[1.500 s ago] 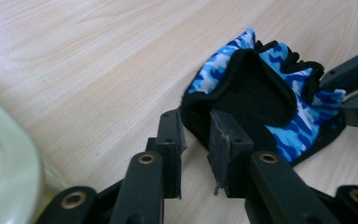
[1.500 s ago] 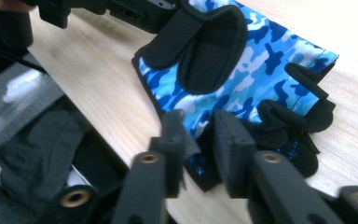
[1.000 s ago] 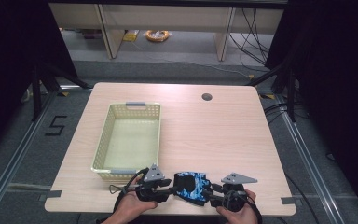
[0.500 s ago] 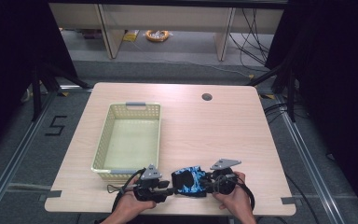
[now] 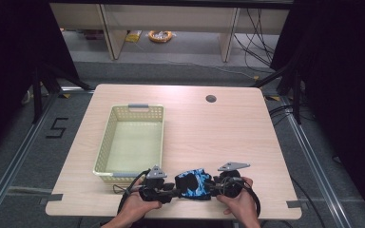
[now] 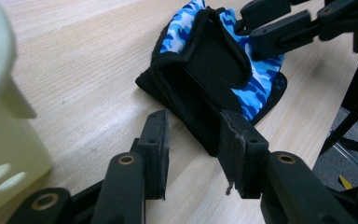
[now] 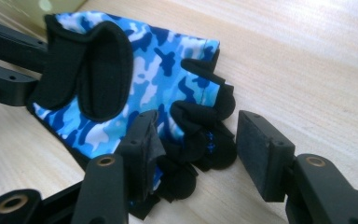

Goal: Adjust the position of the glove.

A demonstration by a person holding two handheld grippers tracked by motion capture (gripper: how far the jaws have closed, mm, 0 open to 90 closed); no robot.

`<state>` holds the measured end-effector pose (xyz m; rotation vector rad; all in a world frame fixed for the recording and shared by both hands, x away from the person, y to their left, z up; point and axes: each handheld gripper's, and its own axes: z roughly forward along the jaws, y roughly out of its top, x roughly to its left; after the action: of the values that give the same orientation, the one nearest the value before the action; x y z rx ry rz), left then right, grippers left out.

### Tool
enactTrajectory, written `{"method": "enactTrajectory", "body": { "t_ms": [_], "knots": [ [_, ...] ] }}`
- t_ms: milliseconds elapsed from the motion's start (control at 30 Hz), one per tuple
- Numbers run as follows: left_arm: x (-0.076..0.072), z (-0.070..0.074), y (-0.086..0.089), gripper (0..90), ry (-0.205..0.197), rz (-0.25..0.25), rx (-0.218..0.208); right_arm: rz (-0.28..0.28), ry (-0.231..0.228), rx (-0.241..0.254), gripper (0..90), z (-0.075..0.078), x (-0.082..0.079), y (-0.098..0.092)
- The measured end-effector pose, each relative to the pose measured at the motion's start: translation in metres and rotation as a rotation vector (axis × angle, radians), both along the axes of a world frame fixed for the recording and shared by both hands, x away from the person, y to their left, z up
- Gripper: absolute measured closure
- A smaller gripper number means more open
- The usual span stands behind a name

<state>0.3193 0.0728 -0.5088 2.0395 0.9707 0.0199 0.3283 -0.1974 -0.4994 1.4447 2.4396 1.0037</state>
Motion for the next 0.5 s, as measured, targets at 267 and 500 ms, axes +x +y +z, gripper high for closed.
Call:
{"method": "enactTrajectory", "body": {
  "t_ms": [267,500],
  "knots": [
    [0.0018,-0.0026,-0.0050,62.6,0.030,0.000,-0.018,0.077,-0.027,0.004,55.6,-0.0031,0.0025,0.0024],
    [0.0054,-0.0059,-0.0095,64.9,0.063,-0.020,-0.030,0.078,-0.021,0.002,70.5,-0.0034,0.0000,0.0023]
  ]
}}
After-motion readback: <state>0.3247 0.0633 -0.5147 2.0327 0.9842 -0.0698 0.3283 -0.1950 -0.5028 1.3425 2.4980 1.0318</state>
